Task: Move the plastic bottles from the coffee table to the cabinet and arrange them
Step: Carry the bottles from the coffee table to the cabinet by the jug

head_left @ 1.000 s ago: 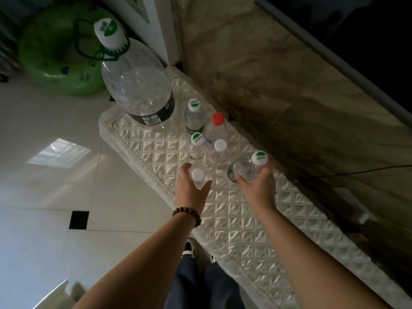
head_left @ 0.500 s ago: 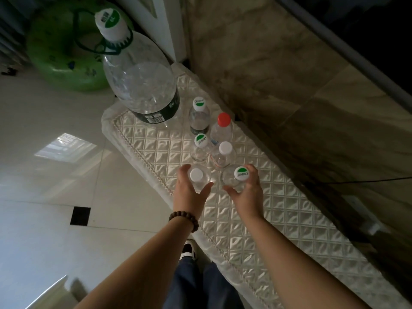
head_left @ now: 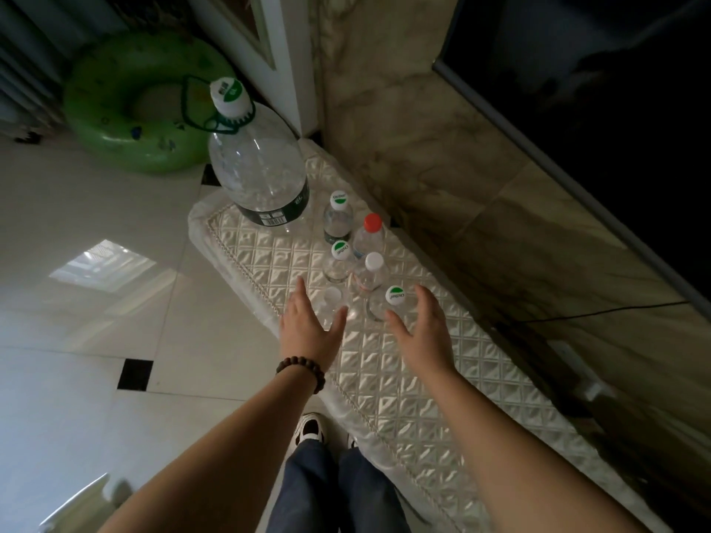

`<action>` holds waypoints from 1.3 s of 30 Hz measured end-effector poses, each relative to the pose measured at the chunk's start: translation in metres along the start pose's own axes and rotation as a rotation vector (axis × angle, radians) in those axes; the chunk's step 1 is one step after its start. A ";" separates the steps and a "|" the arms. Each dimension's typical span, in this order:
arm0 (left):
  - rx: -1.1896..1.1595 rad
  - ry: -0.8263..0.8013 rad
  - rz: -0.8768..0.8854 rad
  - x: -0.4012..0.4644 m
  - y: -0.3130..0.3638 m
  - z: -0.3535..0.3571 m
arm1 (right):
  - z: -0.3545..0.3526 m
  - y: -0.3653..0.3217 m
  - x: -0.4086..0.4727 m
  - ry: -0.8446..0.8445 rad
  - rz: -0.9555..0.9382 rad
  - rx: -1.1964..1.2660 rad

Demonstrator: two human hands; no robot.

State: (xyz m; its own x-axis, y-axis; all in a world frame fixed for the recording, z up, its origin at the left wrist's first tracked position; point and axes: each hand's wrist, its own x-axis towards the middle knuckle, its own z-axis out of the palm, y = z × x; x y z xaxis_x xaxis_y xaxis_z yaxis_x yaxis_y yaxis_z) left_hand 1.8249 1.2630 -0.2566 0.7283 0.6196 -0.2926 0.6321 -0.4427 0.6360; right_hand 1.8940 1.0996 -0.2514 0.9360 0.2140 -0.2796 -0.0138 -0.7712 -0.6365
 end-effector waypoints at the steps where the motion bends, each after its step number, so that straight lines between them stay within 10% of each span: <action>1: 0.033 0.004 0.014 -0.006 0.003 -0.011 | -0.009 -0.007 -0.005 -0.017 -0.011 -0.033; 14: 0.311 0.136 -0.047 -0.118 0.002 -0.117 | -0.080 -0.065 -0.078 -0.091 -0.361 -0.415; 39: 0.028 0.764 -1.064 -0.437 -0.150 -0.157 | 0.065 -0.171 -0.294 -0.706 -1.157 -0.626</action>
State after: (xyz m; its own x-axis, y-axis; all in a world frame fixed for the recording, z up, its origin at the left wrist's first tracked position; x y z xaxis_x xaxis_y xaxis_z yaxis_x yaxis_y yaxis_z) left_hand 1.3704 1.1603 -0.1123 -0.4545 0.8767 -0.1576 0.8131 0.4806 0.3285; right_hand 1.5979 1.2075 -0.1073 -0.0390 0.9685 -0.2459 0.9186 -0.0622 -0.3903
